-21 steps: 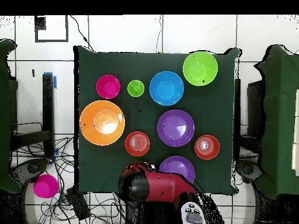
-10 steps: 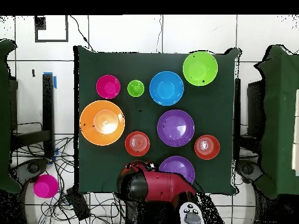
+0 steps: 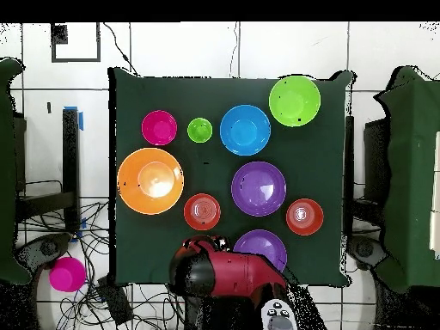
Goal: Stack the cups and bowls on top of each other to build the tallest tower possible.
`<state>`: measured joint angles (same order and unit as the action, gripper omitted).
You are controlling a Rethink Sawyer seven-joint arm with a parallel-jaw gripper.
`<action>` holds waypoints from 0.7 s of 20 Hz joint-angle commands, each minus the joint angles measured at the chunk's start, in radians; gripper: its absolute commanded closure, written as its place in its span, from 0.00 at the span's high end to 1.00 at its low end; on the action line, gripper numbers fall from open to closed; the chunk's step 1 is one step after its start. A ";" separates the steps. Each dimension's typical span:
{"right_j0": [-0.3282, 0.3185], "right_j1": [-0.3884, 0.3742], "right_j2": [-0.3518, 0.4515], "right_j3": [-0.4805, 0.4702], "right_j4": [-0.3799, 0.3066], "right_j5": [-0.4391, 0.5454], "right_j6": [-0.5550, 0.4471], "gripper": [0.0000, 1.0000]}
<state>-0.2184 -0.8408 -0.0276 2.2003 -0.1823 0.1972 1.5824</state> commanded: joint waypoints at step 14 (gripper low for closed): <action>-0.005 -0.024 0.109 -0.056 -0.012 0.076 0.068 1.00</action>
<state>-0.2275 -0.8455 -0.0180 2.2000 -0.1825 0.1974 1.5824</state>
